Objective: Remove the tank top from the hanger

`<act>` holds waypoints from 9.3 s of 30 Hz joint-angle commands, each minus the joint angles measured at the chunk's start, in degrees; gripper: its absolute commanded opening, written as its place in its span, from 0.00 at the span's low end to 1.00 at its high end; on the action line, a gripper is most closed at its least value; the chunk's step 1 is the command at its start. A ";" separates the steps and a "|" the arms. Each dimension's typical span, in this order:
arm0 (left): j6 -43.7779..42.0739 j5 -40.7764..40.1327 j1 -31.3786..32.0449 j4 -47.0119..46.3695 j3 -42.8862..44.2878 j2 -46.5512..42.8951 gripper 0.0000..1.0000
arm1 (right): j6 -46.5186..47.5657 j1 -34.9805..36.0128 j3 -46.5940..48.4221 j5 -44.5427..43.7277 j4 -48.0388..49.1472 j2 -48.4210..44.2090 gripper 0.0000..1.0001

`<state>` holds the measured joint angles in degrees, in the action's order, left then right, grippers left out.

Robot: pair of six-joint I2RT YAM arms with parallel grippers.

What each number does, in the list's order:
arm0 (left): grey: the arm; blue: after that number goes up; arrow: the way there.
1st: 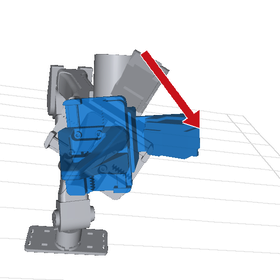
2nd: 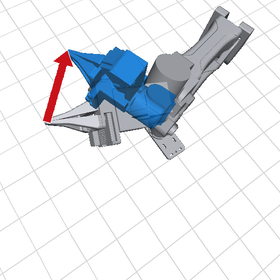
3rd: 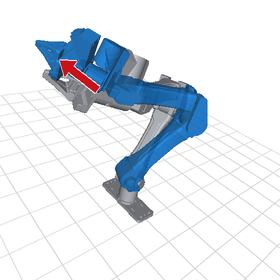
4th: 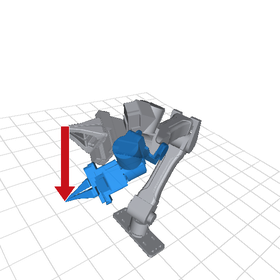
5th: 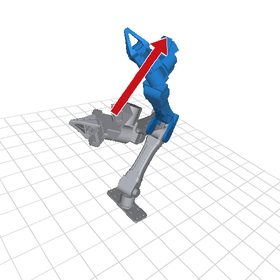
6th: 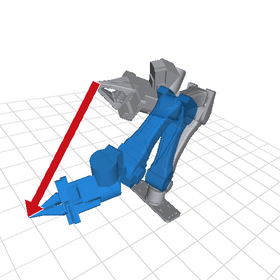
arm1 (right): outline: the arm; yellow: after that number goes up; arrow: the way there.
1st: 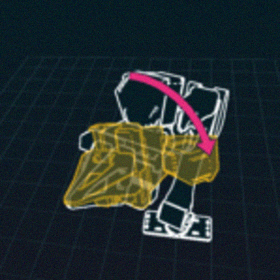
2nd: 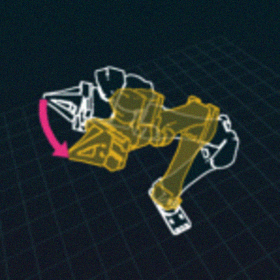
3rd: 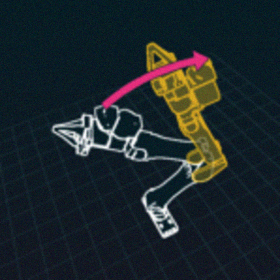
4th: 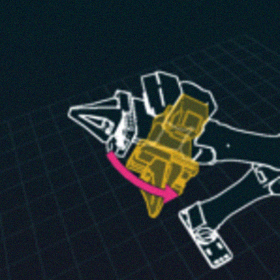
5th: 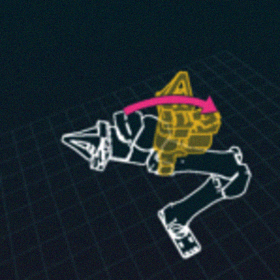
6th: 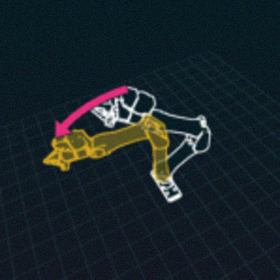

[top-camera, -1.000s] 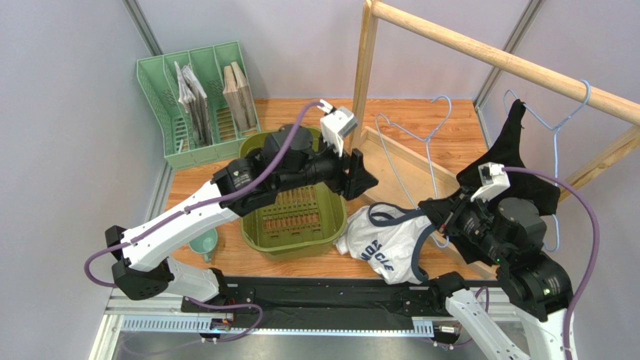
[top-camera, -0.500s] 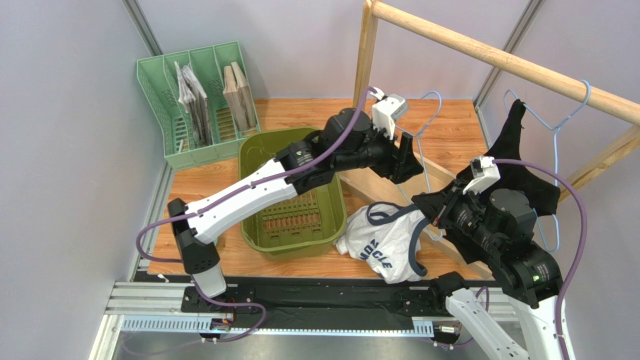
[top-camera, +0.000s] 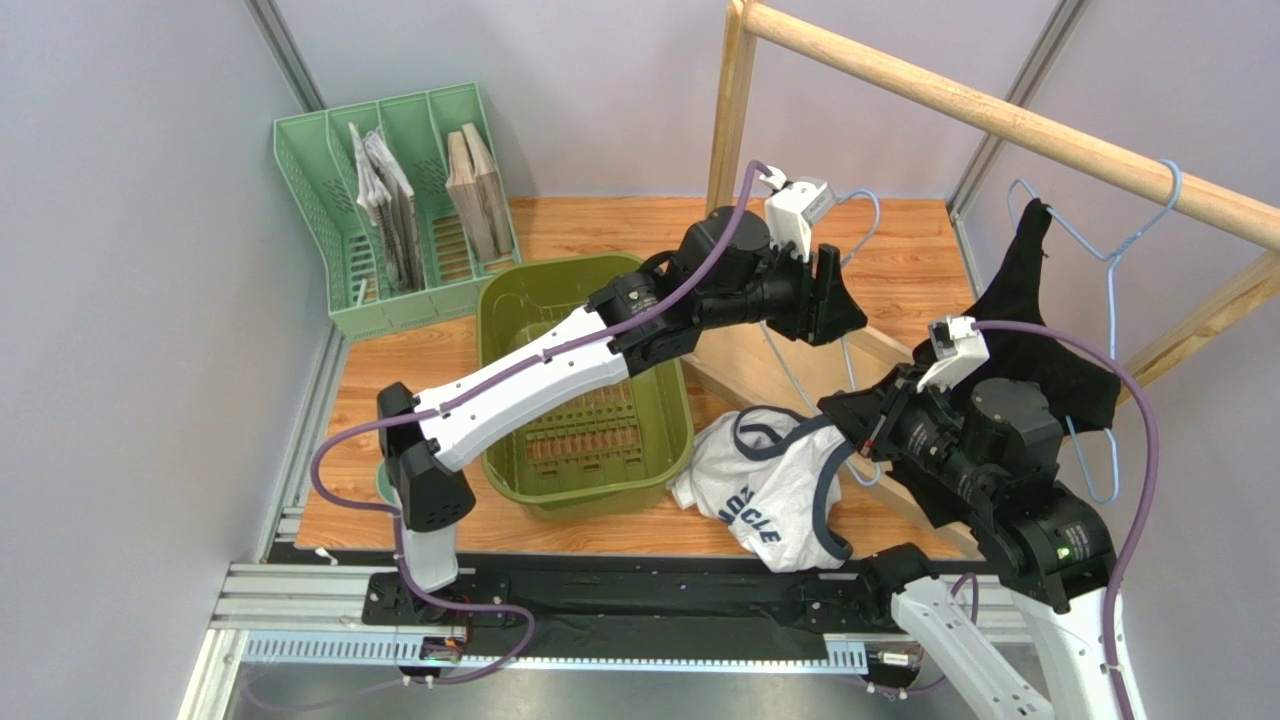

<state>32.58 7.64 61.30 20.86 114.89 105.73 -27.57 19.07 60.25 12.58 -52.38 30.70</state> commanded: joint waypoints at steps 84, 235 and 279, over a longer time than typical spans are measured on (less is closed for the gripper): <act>-1.99 3.52 2.25 -11.29 -50.18 -47.89 0.74 | -2.49 0.26 21.66 -7.47 -10.02 5.32 0.00; -10.07 -7.24 -37.42 9.78 -58.03 -40.42 0.06 | -1.52 0.18 27.56 -19.17 -24.26 -7.41 0.98; -15.52 21.64 14.18 -22.70 -65.58 -51.34 0.85 | 7.44 0.26 38.44 -32.62 -21.98 9.19 0.97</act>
<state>24.16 31.11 68.75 -0.25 45.63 52.03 -24.51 19.20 91.96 -15.70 -77.34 35.70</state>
